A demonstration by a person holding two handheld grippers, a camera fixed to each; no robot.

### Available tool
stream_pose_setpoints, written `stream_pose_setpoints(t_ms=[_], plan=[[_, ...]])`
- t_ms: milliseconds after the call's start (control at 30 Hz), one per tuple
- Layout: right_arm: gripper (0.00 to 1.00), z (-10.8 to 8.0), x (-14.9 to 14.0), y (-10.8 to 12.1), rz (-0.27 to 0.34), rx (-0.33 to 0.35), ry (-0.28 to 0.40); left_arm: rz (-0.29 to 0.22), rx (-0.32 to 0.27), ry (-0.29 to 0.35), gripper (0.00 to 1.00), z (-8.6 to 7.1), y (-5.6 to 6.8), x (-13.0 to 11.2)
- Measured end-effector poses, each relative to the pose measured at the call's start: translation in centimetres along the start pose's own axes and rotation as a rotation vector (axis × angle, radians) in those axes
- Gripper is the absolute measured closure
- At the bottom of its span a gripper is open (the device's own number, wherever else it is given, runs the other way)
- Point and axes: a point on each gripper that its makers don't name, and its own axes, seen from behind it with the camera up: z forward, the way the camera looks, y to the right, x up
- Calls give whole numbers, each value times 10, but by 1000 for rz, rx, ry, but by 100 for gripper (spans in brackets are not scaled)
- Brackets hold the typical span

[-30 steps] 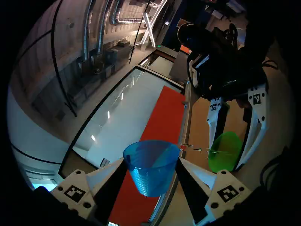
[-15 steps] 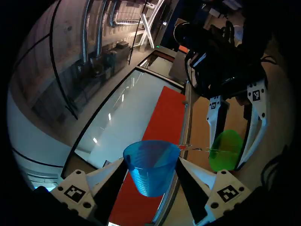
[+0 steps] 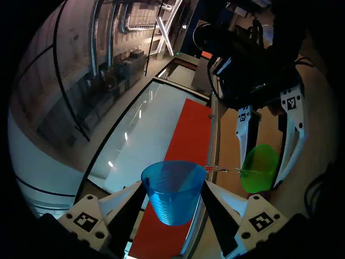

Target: Pour water

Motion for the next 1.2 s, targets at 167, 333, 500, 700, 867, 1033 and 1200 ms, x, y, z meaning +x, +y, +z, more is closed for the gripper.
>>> stream_pose_setpoints(t_ms=[167,333,500,700,867,1033,1200], plan=[[8,-1,1,0,1,1,1,15,1,3,15,-1,-1,1],[8,-2,2,0,-1,3,2,32,0,7,15,0,-2,2],[8,-3,2,0,-2,4,2,46,0,11,15,0,-2,2],[8,-3,2,0,-2,8,3,59,2,17,15,0,-3,2],[8,-3,3,0,-2,8,3,66,2,18,15,-1,-2,1],[8,-2,3,-1,-2,10,4,84,6,20,15,0,-1,-1],[8,-2,5,-2,-3,12,6,106,8,18,15,1,0,-2]])
